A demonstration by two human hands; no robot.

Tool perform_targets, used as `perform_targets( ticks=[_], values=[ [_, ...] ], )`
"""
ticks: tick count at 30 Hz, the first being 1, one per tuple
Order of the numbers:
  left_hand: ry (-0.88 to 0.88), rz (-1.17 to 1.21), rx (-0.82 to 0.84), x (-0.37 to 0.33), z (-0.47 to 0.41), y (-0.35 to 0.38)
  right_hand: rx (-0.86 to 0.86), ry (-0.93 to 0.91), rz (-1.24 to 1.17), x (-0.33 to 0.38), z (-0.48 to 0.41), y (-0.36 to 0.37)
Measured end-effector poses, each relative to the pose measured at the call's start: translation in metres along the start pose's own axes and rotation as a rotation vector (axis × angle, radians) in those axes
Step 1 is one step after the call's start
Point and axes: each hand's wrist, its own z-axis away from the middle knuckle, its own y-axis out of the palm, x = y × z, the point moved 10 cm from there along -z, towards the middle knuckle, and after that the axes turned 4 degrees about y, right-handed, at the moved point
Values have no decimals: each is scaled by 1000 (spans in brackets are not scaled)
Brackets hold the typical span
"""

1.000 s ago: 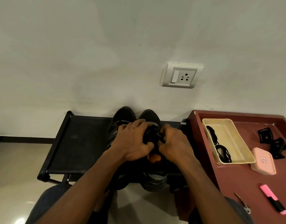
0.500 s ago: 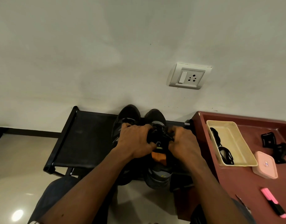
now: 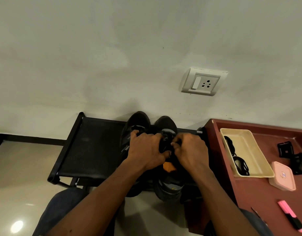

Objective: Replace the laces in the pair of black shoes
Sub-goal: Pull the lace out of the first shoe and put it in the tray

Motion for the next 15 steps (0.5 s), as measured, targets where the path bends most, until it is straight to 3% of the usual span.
perform_targets(
  ticks=[4, 9, 15],
  values=[
    [-8, 3, 28, 2, 0, 3, 22, 238, -324, -34, -7, 4],
    [-31, 14, 46, 3, -1, 5, 93, 289, -625, -37, -11, 14],
    [-27, -49, 44, -2, 1, 8, 192, -124, -109, 2, -6, 7]
  ],
)
